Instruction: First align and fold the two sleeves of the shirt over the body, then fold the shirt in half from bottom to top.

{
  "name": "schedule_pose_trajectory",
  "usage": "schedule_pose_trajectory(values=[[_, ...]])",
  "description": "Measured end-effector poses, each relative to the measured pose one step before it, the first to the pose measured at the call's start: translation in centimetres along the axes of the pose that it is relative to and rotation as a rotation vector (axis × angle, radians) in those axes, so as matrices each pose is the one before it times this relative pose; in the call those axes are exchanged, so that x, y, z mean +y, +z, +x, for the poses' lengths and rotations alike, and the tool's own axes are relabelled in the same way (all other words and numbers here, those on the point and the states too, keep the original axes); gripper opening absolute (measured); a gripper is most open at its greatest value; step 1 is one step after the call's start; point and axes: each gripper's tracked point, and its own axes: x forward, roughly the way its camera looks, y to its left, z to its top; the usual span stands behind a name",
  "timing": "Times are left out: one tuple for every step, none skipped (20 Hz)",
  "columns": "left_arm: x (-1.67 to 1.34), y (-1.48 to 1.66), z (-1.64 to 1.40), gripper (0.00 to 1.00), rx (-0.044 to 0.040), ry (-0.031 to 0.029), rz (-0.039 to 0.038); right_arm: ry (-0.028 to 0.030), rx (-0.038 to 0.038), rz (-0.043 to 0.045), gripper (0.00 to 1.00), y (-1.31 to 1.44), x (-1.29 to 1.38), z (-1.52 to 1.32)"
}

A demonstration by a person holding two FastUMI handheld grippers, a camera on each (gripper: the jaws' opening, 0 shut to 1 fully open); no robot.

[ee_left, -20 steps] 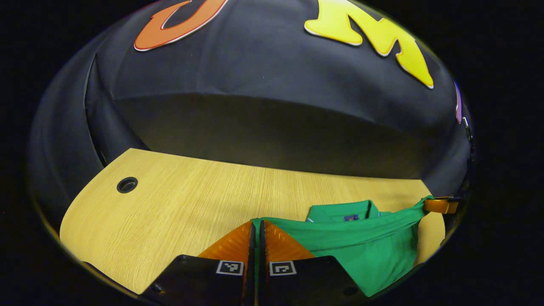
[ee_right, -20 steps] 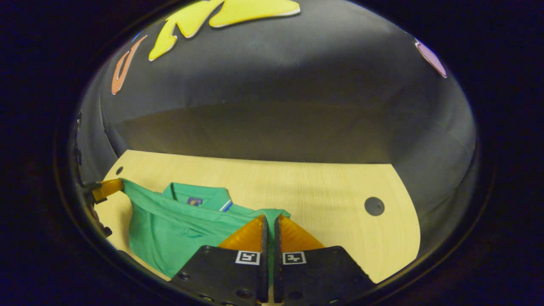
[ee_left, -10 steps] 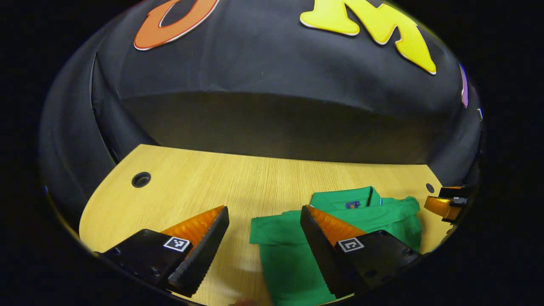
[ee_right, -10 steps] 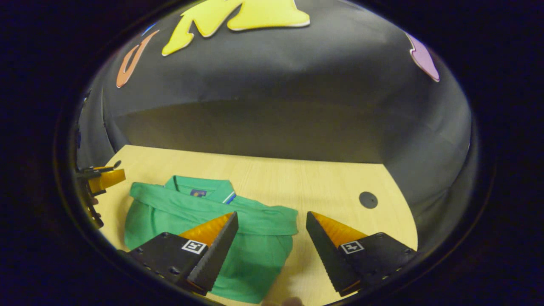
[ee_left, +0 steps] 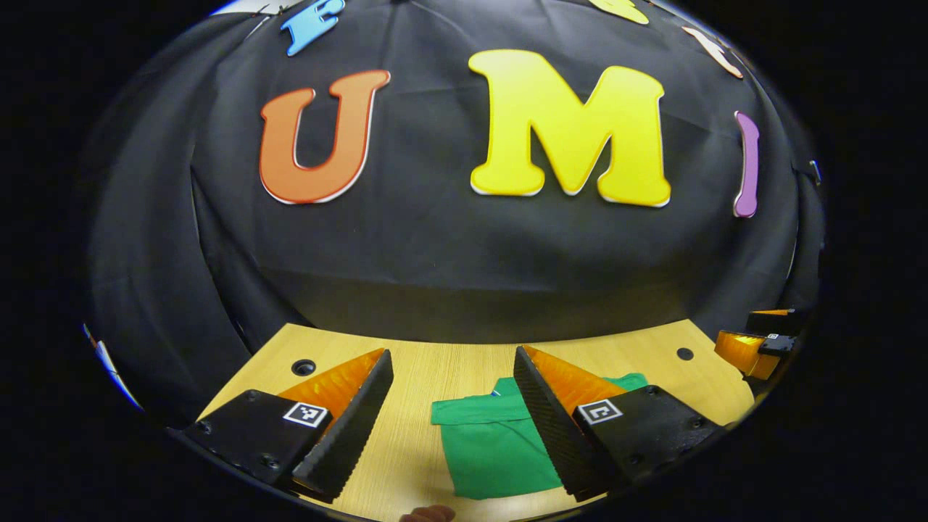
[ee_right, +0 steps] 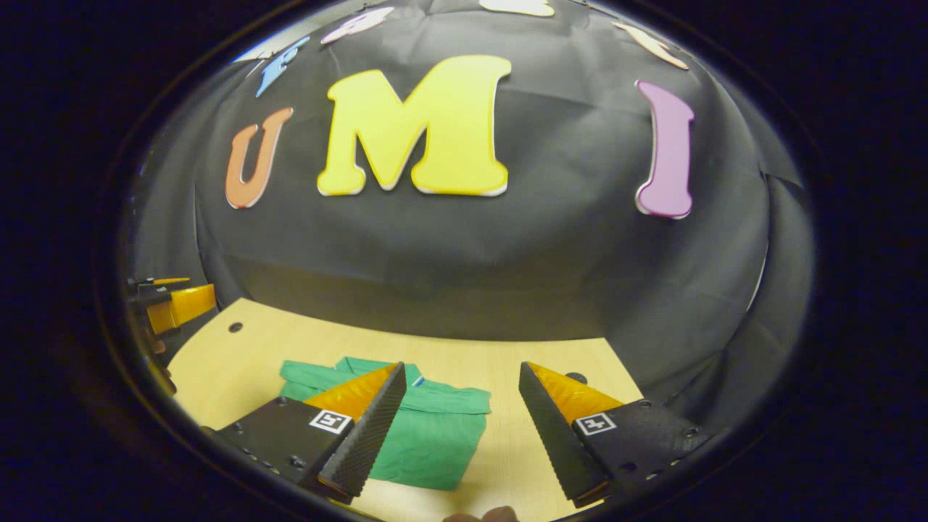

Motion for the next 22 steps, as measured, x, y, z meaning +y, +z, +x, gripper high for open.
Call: schedule_pose_trajectory(values=[[-0.533, 1.228, -1.999, 1.00, -0.02785, -0.00178, 0.00647, 0.00127, -0.02630, -0.00469, 0.96, 0.699, 0.119, -2.064], [-0.403, 1.209, -2.031, 1.00, -0.02756, -0.00197, 0.01008, 0.00233, -0.02451, -0.00578, 0.96, 0.743, 0.201, -2.062], [-0.264, 0.974, -1.988, 1.00, -0.02362, 0.00399, 0.00300, 0.00430, -0.02249, 0.00040, 0.96, 0.541, 0.463, -2.079], [-0.500, 0.615, -1.716, 1.00, -0.01328, -0.00348, -0.00877, 0.00705, -0.01849, 0.00202, 0.94, 0.467, 0.497, -2.042], [-0.600, 0.479, -1.691, 1.00, -0.00955, -0.00529, -0.00779, 0.00467, -0.01946, -0.00036, 0.96, 0.369, 0.431, -1.859], [-0.332, 0.381, -1.678, 1.00, -0.01275, -0.00224, -0.00299, 0.00084, -0.02051, -0.00345, 0.96, 0.399, 0.463, -1.791], [-0.211, 0.238, -1.366, 1.00, -0.01065, 0.00064, 0.00201, -0.00042, -0.01829, -0.00850, 0.96, 0.175, 0.313, -1.646], [-0.083, 0.115, -1.207, 1.00, -0.00815, -0.00381, 0.00204, -0.00358, -0.01379, -0.00929, 0.96, 0.052, 0.343, -1.512], [-0.319, -0.095, -0.983, 1.00, -0.00188, -0.01144, -0.00070, -0.00034, -0.00580, -0.00502, 0.96, -0.011, 0.530, -1.407], [-0.275, -0.341, -1.034, 1.00, 0.00880, -0.00967, -0.00347, 0.00167, -0.00056, -0.00228, 0.97, -0.167, 0.538, -1.228], [-0.110, -0.249, -0.871, 1.00, 0.00286, -0.00486, 0.00195, -0.00273, 0.00026, -0.00366, 0.96, -0.293, 0.308, -0.878], [-0.139, -0.064, -0.660, 1.00, 0.00130, -0.00764, 0.00642, -0.00564, -0.00165, 0.00099, 0.97, -0.183, 0.172, -0.916], [-0.127, -0.122, -0.778, 1.00, -0.00622, -0.00431, 0.01138, -0.00583, 0.00041, 0.00002, 0.96, -0.197, 0.138, -0.654], [0.090, 0.119, -0.695, 1.00, -0.00806, -0.00245, 0.01405, -0.00878, -0.00030, -0.00056, 0.96, -0.167, 0.006, -0.614], [-0.035, -0.018, -0.573, 1.00, -0.00434, -0.00330, 0.00831, -0.00290, -0.00375, 0.00328, 0.97, 0.024, 0.046, -0.625], [-0.030, -0.090, -0.254, 1.00, 0.00293, 0.00040, 0.00135, -0.00017, -0.00648, 0.00349, 0.96, 0.132, 0.119, -0.511], [-0.234, 0.106, -0.471, 1.00, -0.00294, -0.00205, -0.00460, 0.00426, -0.01009, 0.00613, 0.96, 0.301, 0.084, -0.370], [-0.037, 0.263, -0.794, 1.00, -0.00278, 0.00198, -0.00363, 0.00293, -0.00875, 0.00151, 0.96, 0.412, -0.003, -0.375], [-0.087, 0.478, -0.478, 1.00, -0.00960, 0.00823, -0.00190, 0.00233, -0.01155, 0.00453, 0.96, 0.313, -0.264, -0.260], [-0.117, 0.499, -0.538, 1.00, -0.01277, 0.00964, -0.00165, 0.00776, -0.01395, 0.01022, 0.96, 0.589, -0.099, -0.375], [-0.080, 0.611, -0.335, 1.00, -0.01619, 0.01187, 0.00046, 0.00925, -0.00905, 0.00825, 0.95, 0.317, -0.001, -0.184], [-0.200, 0.589, -0.202, 1.00, -0.01120, 0.01047, 0.00085, 0.00702, -0.00242, 0.00000, 0.94, 0.263, -0.375, -0.334]])
